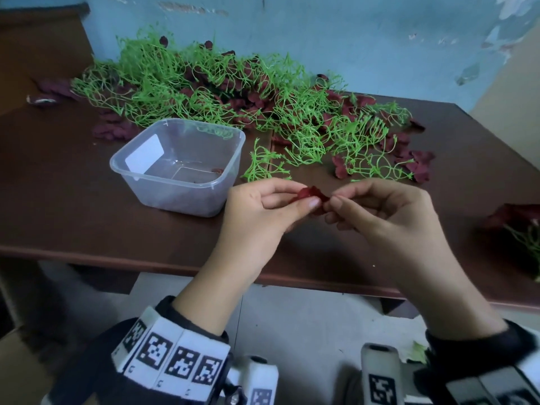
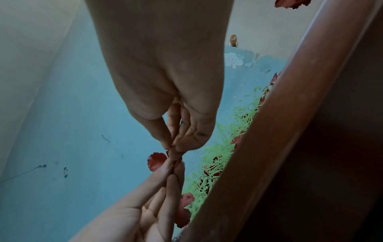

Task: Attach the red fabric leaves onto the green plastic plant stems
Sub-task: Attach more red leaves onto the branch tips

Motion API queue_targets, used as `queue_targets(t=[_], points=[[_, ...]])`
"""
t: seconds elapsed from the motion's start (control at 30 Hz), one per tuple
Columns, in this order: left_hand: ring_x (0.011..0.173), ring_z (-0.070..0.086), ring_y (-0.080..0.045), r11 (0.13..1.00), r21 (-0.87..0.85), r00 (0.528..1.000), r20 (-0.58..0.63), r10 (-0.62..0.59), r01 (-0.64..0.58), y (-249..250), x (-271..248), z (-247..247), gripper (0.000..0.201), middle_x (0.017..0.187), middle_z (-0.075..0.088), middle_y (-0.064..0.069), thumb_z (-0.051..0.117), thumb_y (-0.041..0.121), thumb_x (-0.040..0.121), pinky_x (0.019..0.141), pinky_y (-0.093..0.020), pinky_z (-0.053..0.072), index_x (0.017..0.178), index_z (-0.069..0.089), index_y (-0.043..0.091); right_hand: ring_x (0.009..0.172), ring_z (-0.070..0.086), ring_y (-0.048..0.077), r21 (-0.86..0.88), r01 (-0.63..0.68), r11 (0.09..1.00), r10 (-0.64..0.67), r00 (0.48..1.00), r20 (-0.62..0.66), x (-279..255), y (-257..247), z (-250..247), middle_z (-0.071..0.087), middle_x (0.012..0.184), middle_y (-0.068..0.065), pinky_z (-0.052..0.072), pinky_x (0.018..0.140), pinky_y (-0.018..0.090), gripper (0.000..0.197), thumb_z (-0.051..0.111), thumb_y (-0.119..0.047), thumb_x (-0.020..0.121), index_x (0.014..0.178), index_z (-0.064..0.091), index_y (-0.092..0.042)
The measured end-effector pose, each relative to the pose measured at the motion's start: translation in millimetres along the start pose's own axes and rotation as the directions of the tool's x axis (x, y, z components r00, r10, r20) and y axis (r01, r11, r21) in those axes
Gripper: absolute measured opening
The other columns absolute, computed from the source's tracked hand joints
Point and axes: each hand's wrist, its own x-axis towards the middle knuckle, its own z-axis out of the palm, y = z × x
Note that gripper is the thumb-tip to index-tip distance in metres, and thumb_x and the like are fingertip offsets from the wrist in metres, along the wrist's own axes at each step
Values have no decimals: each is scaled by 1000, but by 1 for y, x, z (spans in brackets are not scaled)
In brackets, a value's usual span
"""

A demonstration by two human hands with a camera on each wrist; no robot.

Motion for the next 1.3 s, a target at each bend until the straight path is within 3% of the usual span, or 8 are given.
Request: queue_targets(t=[0.13, 0.4, 0.5, 0.6, 0.77, 0.87, 0.97, 1.3], points=[[86, 77, -16, 988, -147, 996, 80, -32, 44, 1, 2, 1, 15, 89, 79, -11, 69, -6, 89, 78, -24, 60, 98, 75, 5, 67, 73, 17, 24, 39, 999, -39, 999, -34, 1, 7, -3, 76, 76, 10, 55, 63, 19, 12, 73, 2, 84, 91, 68, -5], [80, 77, -17, 993, -114, 994, 107, -6, 19, -3, 4, 0, 26, 78, 78, -6, 70, 1, 89, 80, -29, 62, 71, 79, 17, 67, 74, 16, -15, 170, 985, -170, 985, -21, 2, 13, 4, 76, 76, 7, 58, 67, 21, 8, 74, 4, 83, 88, 72, -1], [80, 76, -18, 987, -160, 992, 127, -12, 33, -5, 5, -1, 14, 83, 78, -11, 66, -2, 90, 81, -27, 62, 86, 77, 7, 66, 70, 14, -131, 210, 969, -211, 977, 5, 3, 14, 8, 74, 73, 5, 56, 64, 23, 6, 77, -3, 83, 84, 75, -9], [83, 76, -18, 980, -196, 995, 101, -14, 33, -7, 7, -2, 9, 86, 78, -14, 65, -2, 91, 82, -28, 62, 91, 74, 1, 66, 63, 23, -276, 252, 927, -262, 965, 3, 4, 17, 11, 69, 84, 2, 53, 63, 39, 8, 80, -15, 81, 81, 75, -22], [97, 75, -24, 981, -189, 988, 156, -23, 52, -10, 8, -4, 14, 98, 77, -19, 60, 0, 96, 91, -33, 60, 101, 73, -1, 84, 63, 22, -252, 238, 938, -249, 969, -9, 9, 21, 12, 66, 98, -1, 53, 67, 46, 10, 80, -19, 80, 81, 75, -28], [103, 73, -24, 969, -234, 976, 216, -23, 75, -9, 7, -5, 19, 106, 75, -21, 56, -4, 98, 94, -31, 58, 112, 69, -8, 95, 68, 17, -89, 212, 973, -213, 977, -2, 13, 24, 13, 72, 95, 1, 58, 83, 40, 6, 78, -20, 80, 85, 75, -18], [107, 73, -26, 959, -273, 973, 230, -12, 76, -8, 7, -5, 24, 113, 73, -24, 55, -7, 98, 96, -31, 57, 119, 66, -10, 90, 70, 15, 26, 193, 981, -193, 981, 2, 15, 23, 13, 75, 93, 2, 55, 82, 26, 11, 73, -15, 79, 88, 73, -9], [96, 75, -22, 967, -254, 984, 177, 17, 29, -10, 8, -4, 16, 96, 77, -14, 60, -6, 95, 92, -30, 59, 105, 72, 0, 93, 71, 11, -118, 194, 974, -199, 979, -32, 15, 22, 12, 73, 95, 1, 55, 83, 23, 2, 75, -12, 82, 85, 75, -12]])
